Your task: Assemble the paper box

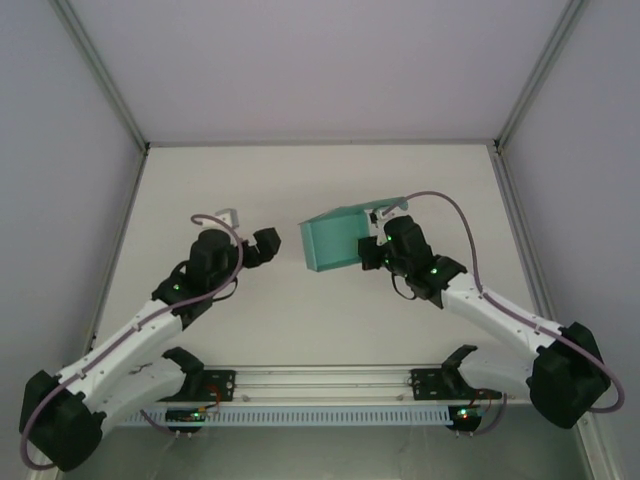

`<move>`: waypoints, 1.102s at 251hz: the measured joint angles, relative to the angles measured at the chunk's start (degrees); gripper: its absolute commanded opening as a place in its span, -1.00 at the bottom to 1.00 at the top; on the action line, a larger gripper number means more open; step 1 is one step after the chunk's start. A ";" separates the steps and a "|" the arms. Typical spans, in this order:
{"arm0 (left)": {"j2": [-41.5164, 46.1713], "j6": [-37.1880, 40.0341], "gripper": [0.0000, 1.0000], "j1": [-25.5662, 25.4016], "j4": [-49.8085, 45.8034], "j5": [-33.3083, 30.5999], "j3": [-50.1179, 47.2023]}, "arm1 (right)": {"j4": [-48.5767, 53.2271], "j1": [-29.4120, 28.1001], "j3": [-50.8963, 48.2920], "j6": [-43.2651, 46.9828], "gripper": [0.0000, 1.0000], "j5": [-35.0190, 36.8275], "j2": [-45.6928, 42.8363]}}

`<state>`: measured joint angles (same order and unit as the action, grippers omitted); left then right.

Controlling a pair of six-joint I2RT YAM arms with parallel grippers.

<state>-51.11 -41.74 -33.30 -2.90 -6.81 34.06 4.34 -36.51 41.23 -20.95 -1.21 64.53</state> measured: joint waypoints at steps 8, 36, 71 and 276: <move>-0.59 0.00 0.99 0.61 0.24 0.35 -0.11 | -0.94 -0.07 0.00 0.52 -1.00 -2.45 0.02; -6.47 0.33 0.99 1.05 3.15 4.85 -0.09 | -2.67 -1.60 0.81 1.99 -1.00 -9.53 1.57; -14.91 2.03 0.99 0.68 6.14 13.00 0.85 | -2.86 -5.16 3.63 3.93 -1.00 -13.25 5.64; -19.82 5.66 0.99 0.04 3.78 15.74 4.42 | 6.67 -17.25 17.46 -1.92 -1.00 22.60 19.43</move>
<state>-70.94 -36.07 -33.26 0.89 8.93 38.48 11.00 -53.76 58.70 -22.87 21.39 83.96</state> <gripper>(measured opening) 0.994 0.074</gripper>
